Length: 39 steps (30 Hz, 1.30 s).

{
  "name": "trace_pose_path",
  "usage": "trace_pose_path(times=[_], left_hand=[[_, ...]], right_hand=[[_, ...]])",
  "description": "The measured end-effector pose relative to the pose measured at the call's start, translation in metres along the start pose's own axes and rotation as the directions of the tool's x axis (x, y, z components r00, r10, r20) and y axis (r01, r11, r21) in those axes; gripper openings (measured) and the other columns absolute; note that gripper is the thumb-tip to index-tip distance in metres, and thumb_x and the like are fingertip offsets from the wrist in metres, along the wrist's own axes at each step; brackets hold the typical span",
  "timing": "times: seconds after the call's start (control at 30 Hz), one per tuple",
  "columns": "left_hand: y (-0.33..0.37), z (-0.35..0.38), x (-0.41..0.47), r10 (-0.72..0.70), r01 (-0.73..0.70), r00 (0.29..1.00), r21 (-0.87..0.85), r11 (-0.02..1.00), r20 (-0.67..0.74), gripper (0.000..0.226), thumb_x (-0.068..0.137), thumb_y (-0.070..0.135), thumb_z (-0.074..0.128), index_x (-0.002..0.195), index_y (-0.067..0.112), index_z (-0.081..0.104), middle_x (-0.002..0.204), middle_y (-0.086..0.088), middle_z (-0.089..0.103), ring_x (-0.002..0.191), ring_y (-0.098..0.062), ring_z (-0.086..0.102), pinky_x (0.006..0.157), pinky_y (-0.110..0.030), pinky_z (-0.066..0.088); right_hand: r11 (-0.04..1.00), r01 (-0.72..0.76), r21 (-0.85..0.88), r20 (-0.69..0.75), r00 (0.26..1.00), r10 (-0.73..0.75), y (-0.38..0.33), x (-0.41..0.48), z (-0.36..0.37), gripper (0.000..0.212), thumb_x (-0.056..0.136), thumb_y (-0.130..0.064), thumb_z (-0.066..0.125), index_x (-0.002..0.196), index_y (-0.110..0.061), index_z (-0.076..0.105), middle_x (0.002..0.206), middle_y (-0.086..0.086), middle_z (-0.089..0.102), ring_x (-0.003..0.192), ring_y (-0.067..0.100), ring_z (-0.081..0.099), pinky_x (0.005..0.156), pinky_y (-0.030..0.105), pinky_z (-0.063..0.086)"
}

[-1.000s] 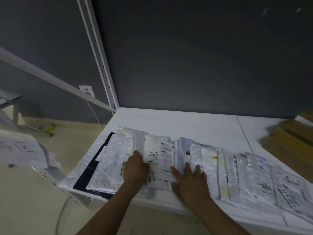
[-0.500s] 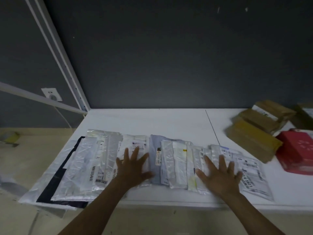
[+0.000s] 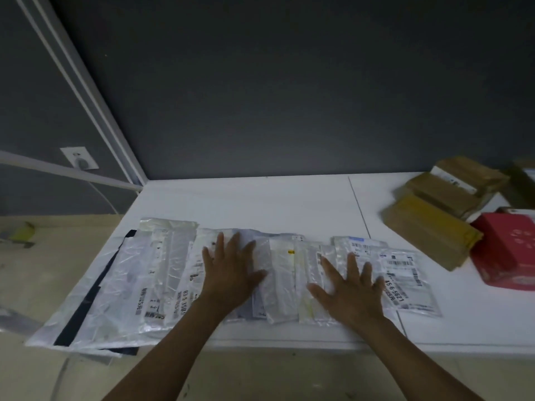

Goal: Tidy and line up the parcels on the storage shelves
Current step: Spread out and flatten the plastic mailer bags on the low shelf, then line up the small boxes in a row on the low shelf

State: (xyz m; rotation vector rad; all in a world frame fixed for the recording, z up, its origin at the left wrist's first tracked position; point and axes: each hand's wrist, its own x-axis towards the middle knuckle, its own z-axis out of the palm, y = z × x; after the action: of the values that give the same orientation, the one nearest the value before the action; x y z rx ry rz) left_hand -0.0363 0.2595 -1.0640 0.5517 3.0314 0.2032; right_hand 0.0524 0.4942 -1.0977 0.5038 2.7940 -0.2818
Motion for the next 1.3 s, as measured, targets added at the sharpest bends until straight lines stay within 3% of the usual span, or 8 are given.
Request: trace_pose_path(times=[0.07,0.17,0.33,0.47,0.73,0.93,1.2,1.3], left_hand=[[0.010,0.002,0.006,0.069,-0.076,0.991,0.063,0.995,0.113,0.100,0.066,0.084,0.012,0.150,0.032,0.026,0.162,-0.006,0.005,0.147,-0.036,-0.007,0.113,-0.060,-0.003],[0.019,-0.001,0.015,0.063,-0.103,0.967,0.152,0.983,0.248,0.081,0.083,0.074,0.038,0.149,0.029,0.024,0.161,-0.011,0.002,0.147,-0.035,-0.002,0.116,-0.055,0.007],[0.052,-0.022,0.036,0.172,-0.184,0.981,0.144,0.972,0.091,0.063,0.092,0.054,0.048,0.143,0.018,0.039,0.156,-0.014,0.021,0.145,-0.034,0.016,0.116,-0.045,0.015],[0.096,-0.036,0.055,0.361,-0.361,0.931,0.001,0.933,0.049,0.051,0.097,0.043,0.044,0.142,0.020,0.039,0.152,-0.006,0.031,0.133,-0.025,0.038,0.106,-0.034,0.032],[0.208,-0.033,0.057,0.561,-0.561,0.828,0.010,0.828,0.023,0.046,0.098,0.041,0.043,0.139,0.021,0.043,0.142,-0.002,0.043,0.125,-0.021,0.045,0.101,-0.033,0.039],[0.304,-0.001,0.058,0.517,-0.517,0.856,0.058,0.854,0.017,0.046,0.097,0.043,0.042,0.138,0.023,0.045,0.141,0.000,0.046,0.125,-0.020,0.045,0.102,-0.033,0.039],[0.415,0.025,0.060,0.312,-0.311,0.950,0.075,0.947,-0.008,0.034,0.096,0.040,0.047,0.123,0.022,0.056,0.128,-0.004,0.053,0.112,-0.022,0.052,0.093,-0.035,0.048],[0.441,0.034,0.068,0.283,-0.279,0.958,0.076,0.957,-0.045,0.038,0.095,0.043,0.047,0.128,0.026,0.052,0.134,-0.002,0.046,0.121,-0.022,0.044,0.093,-0.033,0.043]], right_hand=[[0.999,0.023,-0.041,0.009,1.000,-0.023,0.002,0.001,-0.005,0.081,0.077,-0.086,0.014,0.148,-0.053,-0.005,0.161,0.011,-0.015,0.145,0.046,-0.006,0.114,0.060,0.005],[0.991,0.057,-0.123,0.020,0.998,-0.055,0.004,0.000,-0.020,0.085,0.073,-0.086,0.009,0.149,-0.049,0.001,0.161,0.014,0.003,0.143,0.042,0.015,0.111,0.054,0.020],[0.970,0.043,-0.241,-0.142,0.987,-0.079,0.006,-0.001,-0.065,0.059,0.094,-0.063,0.031,0.137,-0.024,0.039,0.131,0.008,0.052,0.114,0.026,0.054,0.090,0.035,0.043],[0.982,-0.054,-0.181,-0.221,0.975,0.013,0.019,-0.010,-0.101,0.040,0.098,-0.040,0.039,0.127,-0.016,0.050,0.121,0.008,0.056,0.109,0.025,0.055,0.084,0.033,0.045],[0.992,-0.100,-0.080,-0.363,0.930,0.065,0.117,-0.029,-0.120,0.042,0.094,-0.042,0.048,0.130,-0.020,0.052,0.124,0.004,0.058,0.114,0.024,0.055,0.083,0.032,0.048],[0.996,-0.007,-0.084,-0.425,0.905,-0.030,0.231,-0.023,-0.116,0.033,0.092,-0.038,0.052,0.119,-0.021,0.061,0.111,0.005,0.065,0.096,0.025,0.061,0.080,0.033,0.052],[0.980,0.170,-0.107,-0.411,0.890,-0.199,0.335,0.005,-0.141,0.046,0.094,-0.045,0.046,0.134,-0.023,0.048,0.135,0.000,0.051,0.120,0.021,0.048,0.098,0.032,0.037],[0.959,0.276,-0.071,-0.380,0.881,-0.282,0.354,0.007,-0.142,0.053,0.094,-0.053,0.046,0.139,-0.025,0.045,0.139,-0.002,0.048,0.124,0.017,0.045,0.101,0.032,0.035]])
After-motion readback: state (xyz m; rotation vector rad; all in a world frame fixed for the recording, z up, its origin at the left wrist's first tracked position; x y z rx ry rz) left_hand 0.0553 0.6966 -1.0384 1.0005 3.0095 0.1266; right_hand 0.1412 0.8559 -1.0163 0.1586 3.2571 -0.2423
